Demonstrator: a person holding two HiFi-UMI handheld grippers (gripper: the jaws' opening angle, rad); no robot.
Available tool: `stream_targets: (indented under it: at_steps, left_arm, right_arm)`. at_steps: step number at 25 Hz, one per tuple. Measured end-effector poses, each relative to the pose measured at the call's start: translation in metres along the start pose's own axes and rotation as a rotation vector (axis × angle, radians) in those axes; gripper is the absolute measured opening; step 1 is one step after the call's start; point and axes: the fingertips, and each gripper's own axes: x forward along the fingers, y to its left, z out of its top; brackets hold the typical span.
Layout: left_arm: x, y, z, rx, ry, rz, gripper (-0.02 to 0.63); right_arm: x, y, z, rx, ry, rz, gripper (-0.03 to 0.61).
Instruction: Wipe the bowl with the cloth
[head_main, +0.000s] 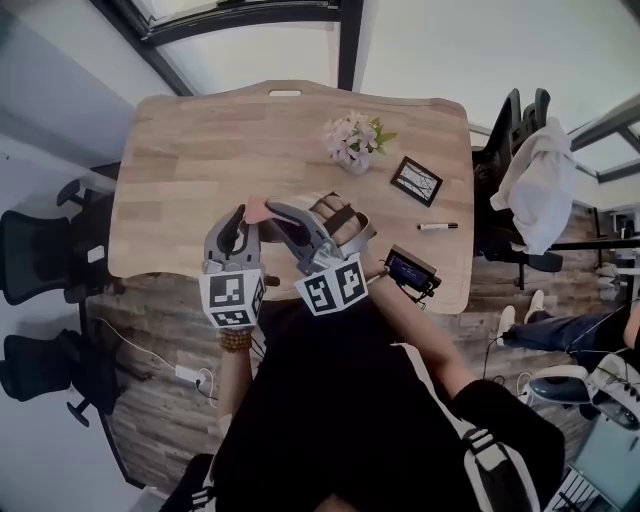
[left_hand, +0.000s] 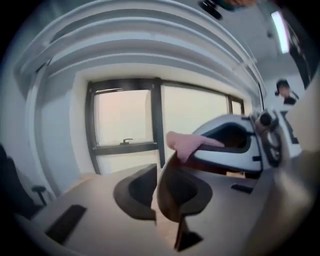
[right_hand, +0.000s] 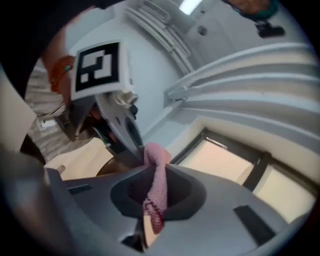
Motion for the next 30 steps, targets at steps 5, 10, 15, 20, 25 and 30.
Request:
stream_targets:
  at_steps: [5, 10, 15, 20, 25, 30]
  left_arm:
    - [0.006, -0.006, 0.007, 0.028, 0.02, -0.021, 0.025]
    - [0.001, 0.011, 0.015, -0.538, -0.147, -0.086, 0.038]
    - [0.001, 0.013, -0.004, -0.512, -0.112, -0.046, 0.052]
    - [0.002, 0.008, -0.012, -0.046, 0.068, -0.012, 0.031]
    - [-0.006, 0.017, 0.003, -0.497, -0.104, -0.112, 0.049]
    - [-0.01, 0.028, 0.003, -0.784, -0.226, -0.156, 0.068]
  right_arm:
    - [0.001, -0.006, -0.009, 0.094, 0.009, -0.045, 0.023]
    - [0.0, -0.033, -0.008, 0.31, -0.022, -0.113, 0.028]
    - [0.0, -0.02, -0.006, 0.194, -0.013, -0.073, 0.021]
    - [0.003, 0.009, 0.003, -0.059, -0.017, -0.023, 0.021]
    - [0.003, -0.013, 0.01, 0.236, -0.068, -0.061, 0.03]
    - [0.002, -0.027, 0.013, 0.391, -0.099, -0.063, 0.032]
